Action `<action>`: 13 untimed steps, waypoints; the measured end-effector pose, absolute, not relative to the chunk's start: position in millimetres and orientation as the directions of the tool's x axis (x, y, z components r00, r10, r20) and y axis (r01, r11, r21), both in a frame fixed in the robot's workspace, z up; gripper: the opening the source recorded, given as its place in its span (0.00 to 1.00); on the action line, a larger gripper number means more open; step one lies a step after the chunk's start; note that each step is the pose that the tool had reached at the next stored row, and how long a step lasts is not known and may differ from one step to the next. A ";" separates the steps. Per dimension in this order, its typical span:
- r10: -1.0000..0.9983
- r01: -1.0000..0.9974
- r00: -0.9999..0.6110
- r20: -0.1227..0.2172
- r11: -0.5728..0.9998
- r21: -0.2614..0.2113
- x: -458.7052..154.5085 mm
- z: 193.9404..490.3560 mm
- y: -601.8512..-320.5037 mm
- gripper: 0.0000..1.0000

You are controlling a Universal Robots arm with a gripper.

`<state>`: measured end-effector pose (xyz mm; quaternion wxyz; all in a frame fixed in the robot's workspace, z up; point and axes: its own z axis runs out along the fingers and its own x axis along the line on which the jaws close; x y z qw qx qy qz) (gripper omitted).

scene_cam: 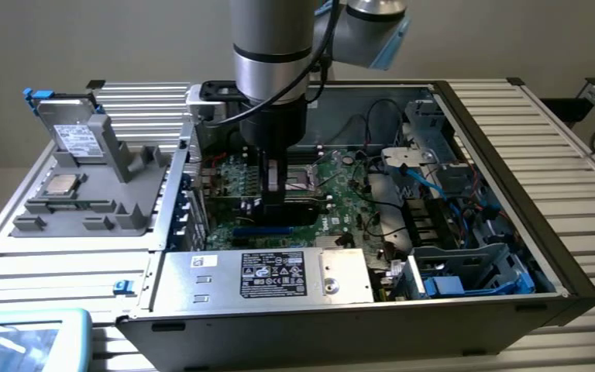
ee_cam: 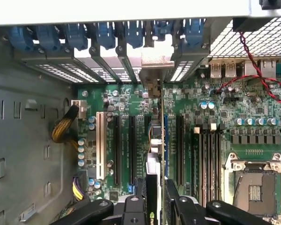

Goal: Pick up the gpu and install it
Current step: 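Insert the gpu into the slot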

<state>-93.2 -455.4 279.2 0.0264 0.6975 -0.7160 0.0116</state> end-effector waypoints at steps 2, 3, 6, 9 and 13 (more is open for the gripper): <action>-0.998 -0.999 -0.026 0.054 0.027 0.020 -93.5 278.2 -454.4 0.27; -0.998 -0.999 -0.026 0.054 0.027 0.020 -94.8 277.1 -453.3 0.27; -0.998 -0.999 -0.027 0.054 0.028 0.020 -97.0 275.6 -451.9 0.27; -0.998 -0.999 -0.027 0.054 0.028 0.020 -99.2 273.9 -451.8 0.27; -0.998 -0.999 -0.027 0.054 0.028 0.021 -100.0 273.2 -451.8 0.27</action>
